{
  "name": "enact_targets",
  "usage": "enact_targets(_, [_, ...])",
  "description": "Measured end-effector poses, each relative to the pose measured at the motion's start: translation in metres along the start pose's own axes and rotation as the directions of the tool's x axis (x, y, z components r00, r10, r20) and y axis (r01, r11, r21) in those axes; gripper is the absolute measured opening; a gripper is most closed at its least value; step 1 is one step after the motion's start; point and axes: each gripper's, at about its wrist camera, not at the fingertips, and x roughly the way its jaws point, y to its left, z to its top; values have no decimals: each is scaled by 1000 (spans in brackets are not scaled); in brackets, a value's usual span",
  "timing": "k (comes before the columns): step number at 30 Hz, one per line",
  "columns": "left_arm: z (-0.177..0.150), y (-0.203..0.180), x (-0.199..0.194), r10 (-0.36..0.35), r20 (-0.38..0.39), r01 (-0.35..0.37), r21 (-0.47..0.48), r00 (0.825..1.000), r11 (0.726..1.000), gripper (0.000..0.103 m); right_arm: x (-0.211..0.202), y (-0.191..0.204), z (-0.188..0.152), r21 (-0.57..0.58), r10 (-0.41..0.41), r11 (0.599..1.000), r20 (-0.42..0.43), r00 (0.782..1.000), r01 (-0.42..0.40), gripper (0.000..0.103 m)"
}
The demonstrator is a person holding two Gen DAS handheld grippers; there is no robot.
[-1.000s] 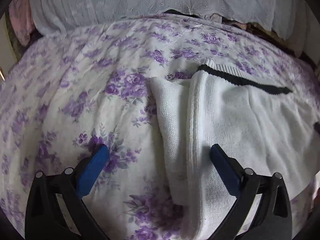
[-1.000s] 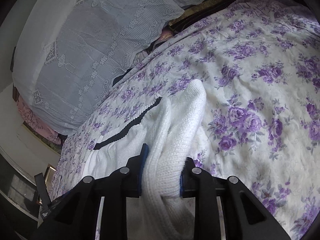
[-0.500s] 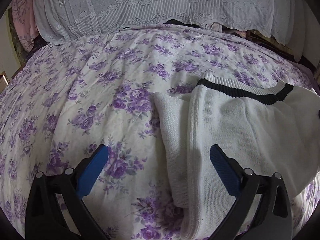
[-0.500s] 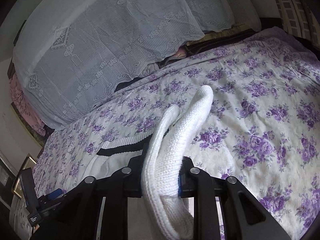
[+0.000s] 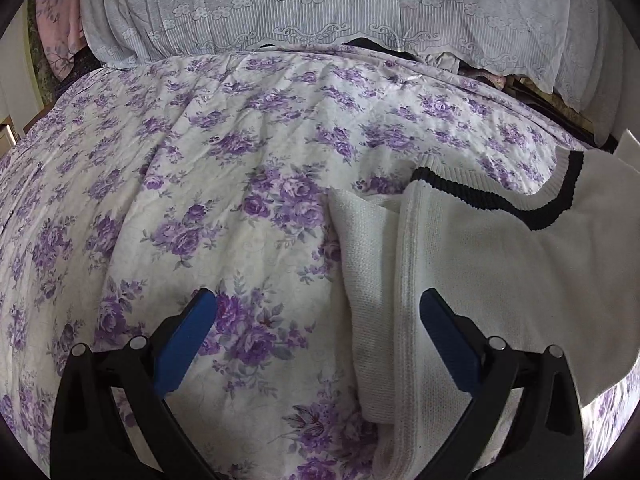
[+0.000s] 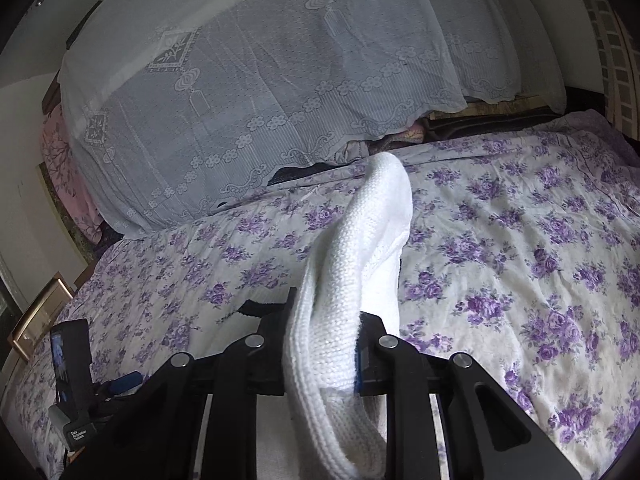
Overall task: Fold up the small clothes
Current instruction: 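Lift the held side and fold it over the bundle with the right tool, then lay the folded side down on the bundle and open the right tool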
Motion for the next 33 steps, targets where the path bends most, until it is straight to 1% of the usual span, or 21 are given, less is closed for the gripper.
enact_targets(4, [1,0,5,8,-10,-8,6,1000,1000,99,8,33,-1,-45,42,998,-17,999,-43,21])
enact_targets(8, [5,10,8,13,-16,-13,-24,1000,1000,99,24,70,-12,-98,76,992,-59,995,-81,21])
enact_targets(10, [7,17,8,31,-18,-32,-42,999,999,99,34,87,-21,-129,83,987,-86,993,-94,21])
enact_targets(13, [12,33,7,79,-15,-80,-80,997,994,99,46,108,-38,-167,87,980,-130,988,-109,21])
enact_targets(16, [18,56,3,109,-14,-109,-151,994,982,99,55,121,-56,-197,76,975,-161,984,-107,22])
enact_targets(18, [20,70,2,114,-15,-115,-201,993,973,99,60,127,-66,-213,65,972,-182,981,-104,22])
enact_targets(21, [22,84,4,86,-22,-89,-252,996,964,99,69,140,-83,-276,26,957,-214,976,-86,22])
enact_targets(23, [21,86,5,63,-31,-69,-260,998,963,99,76,145,-94,-315,4,946,-234,972,-79,22])
enact_targets(24, [21,85,6,54,-32,-61,-255,998,965,99,75,148,-97,-342,-7,937,-228,974,-74,22])
enact_targets(25, [20,84,5,52,-31,-58,-247,998,967,99,74,152,-99,-370,-12,926,-230,973,-76,28])
enact_targets(26, [20,82,4,54,-28,-59,-236,998,970,99,73,155,-100,-387,-1,917,-251,968,-100,35])
enact_targets(27, [20,78,3,56,-24,-60,-225,998,973,99,70,156,-100,-389,37,909,-279,959,-148,54])
enact_targets(28, [19,76,1,55,-18,-57,-214,998,975,99,65,158,-100,-390,72,901,-299,951,-191,63])
enact_targets(30, [18,73,-2,49,-6,-49,-201,999,978,99,48,158,-98,-405,131,878,-309,942,-255,62])
enact_targets(33, [18,66,-8,16,12,-13,-191,1000,982,99,9,146,-87,-412,210,859,-256,944,-303,61])
